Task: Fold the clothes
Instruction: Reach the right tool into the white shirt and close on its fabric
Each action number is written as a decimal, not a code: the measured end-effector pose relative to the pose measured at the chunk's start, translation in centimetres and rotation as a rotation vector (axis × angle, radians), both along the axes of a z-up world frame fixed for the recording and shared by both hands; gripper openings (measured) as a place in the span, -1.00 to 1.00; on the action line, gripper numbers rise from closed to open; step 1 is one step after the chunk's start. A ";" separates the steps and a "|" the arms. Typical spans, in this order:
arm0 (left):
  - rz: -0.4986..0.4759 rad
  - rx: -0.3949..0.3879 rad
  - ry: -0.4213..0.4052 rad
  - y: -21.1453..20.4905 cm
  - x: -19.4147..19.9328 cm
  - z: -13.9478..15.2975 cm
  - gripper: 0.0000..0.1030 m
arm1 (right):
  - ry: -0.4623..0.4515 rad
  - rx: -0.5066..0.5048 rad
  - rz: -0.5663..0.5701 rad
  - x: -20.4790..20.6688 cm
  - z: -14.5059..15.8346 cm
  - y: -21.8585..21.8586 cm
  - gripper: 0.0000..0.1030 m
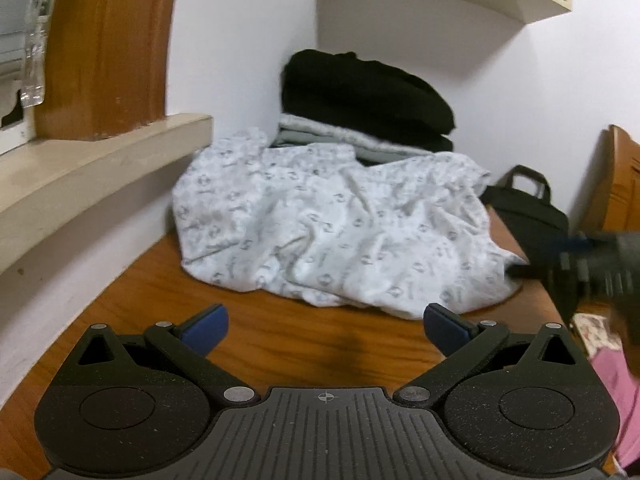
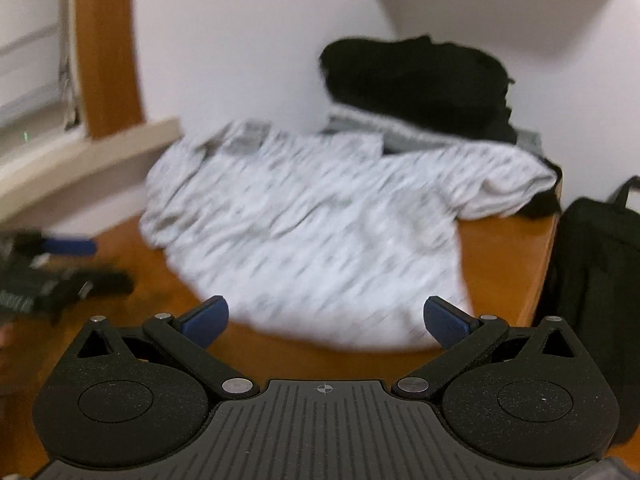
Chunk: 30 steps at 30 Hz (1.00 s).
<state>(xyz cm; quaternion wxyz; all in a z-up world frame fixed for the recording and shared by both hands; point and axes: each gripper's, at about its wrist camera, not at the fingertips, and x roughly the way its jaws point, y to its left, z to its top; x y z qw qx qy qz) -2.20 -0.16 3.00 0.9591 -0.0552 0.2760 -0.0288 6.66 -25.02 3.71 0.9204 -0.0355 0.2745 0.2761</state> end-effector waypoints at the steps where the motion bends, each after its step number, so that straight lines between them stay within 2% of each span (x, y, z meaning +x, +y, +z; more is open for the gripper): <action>1: 0.007 0.002 -0.001 -0.3 0.1 0.1 1.00 | 0.003 0.018 0.004 1.1 0.4 -0.9 1.00; 4: 0.028 0.006 -0.004 -1.1 0.3 0.6 1.00 | -0.002 0.046 0.023 4.9 1.4 -3.4 0.86; 7: 0.050 0.011 -0.006 -2.0 0.5 1.0 1.00 | -0.023 0.021 0.089 8.3 2.2 -4.6 0.56; 9: 0.064 0.014 -0.008 -2.6 0.6 1.3 0.97 | -0.023 -0.001 0.144 10.0 2.2 -4.9 0.19; 12: 0.085 0.018 -0.011 -3.4 0.8 1.7 0.91 | -0.013 -0.028 0.218 12.0 1.5 -4.7 -0.13; 15: 0.101 0.020 -0.005 -4.8 1.2 2.0 0.70 | 0.037 -0.047 0.293 13.6 0.3 -4.3 -0.15; 17: 0.108 0.020 0.006 -6.3 1.5 1.9 0.34 | 0.063 -0.068 0.340 14.3 -0.7 -3.8 -0.15; 18: 0.111 0.019 0.012 -7.0 1.7 1.9 0.33 | 0.075 -0.068 0.373 14.6 -1.0 -3.6 -0.20; 19: 0.114 0.019 0.017 -7.7 1.9 1.9 0.33 | 0.089 -0.064 0.406 14.7 -1.2 -3.4 -0.32; 20: 0.115 0.019 0.021 -8.5 2.1 1.8 0.24 | 0.101 -0.057 0.436 14.8 -1.3 -3.2 -0.66; 22: 0.114 0.023 0.013 -10.3 2.2 1.7 0.08 | 0.116 -0.025 0.491 14.9 -1.0 -3.0 -0.73; 25: 0.109 0.006 0.010 -12.3 2.4 1.6 0.09 | 0.135 0.045 0.565 14.8 0.7 -2.5 -0.85; 30: 0.112 -0.035 -0.010 -14.4 3.2 1.7 0.31 | 0.136 0.166 0.646 13.7 5.0 -1.3 -0.87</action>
